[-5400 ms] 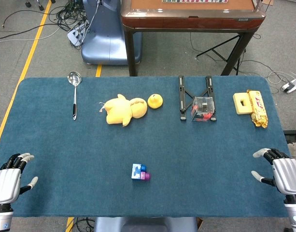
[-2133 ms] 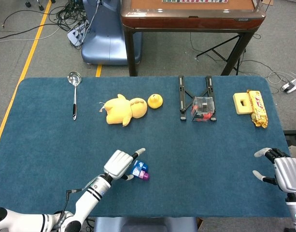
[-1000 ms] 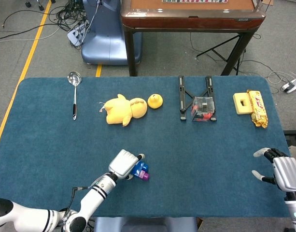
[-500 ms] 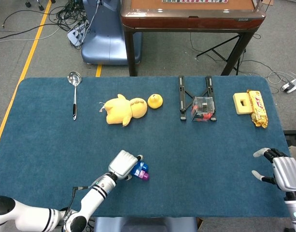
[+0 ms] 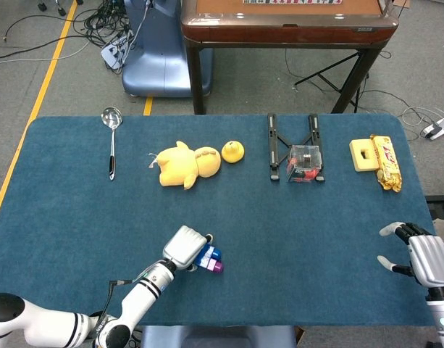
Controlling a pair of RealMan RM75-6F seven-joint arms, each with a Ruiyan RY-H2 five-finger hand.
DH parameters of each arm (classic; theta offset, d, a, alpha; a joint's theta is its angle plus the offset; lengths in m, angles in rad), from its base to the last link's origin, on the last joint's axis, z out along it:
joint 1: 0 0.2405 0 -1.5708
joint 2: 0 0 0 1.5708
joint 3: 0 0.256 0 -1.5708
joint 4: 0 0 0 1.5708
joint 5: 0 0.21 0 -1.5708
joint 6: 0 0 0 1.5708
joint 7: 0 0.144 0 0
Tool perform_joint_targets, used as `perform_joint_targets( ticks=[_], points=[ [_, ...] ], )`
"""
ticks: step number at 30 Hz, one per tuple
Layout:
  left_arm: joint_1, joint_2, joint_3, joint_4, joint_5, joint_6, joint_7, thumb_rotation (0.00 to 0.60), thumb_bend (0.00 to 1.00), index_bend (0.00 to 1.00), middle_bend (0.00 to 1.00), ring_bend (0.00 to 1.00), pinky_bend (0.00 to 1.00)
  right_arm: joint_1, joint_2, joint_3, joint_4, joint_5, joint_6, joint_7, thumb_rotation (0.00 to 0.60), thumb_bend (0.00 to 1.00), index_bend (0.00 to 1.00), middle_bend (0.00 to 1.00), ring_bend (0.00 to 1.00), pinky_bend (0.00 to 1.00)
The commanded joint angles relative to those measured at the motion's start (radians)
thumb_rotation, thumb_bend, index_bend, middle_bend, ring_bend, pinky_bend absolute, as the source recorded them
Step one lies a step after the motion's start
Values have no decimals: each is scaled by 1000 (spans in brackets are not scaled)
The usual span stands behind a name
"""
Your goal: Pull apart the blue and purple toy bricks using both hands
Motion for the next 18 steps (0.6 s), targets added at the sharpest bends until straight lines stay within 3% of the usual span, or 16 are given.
perform_joint_targets(
  ticks=[1, 11, 18],
  points=[
    [0, 2, 2, -1, 5, 1, -9, 600, 0, 531, 1000, 1000, 1000, 1, 0, 0, 0, 0, -1, 0, 600, 8, 454, 420, 343, 494],
    [4, 16, 4, -8, 22, -8, -61, 600, 35, 569, 1000, 1000, 1000, 3, -4, 0, 4, 2, -6, 2, 600, 8, 454, 420, 343, 494],
    [8, 30, 2, -21, 3, -25, -100, 600, 135, 571, 1000, 1000, 1000, 5, -5, 0, 4, 1, -9, 1, 600, 9, 454, 420, 343, 494]
  ],
)
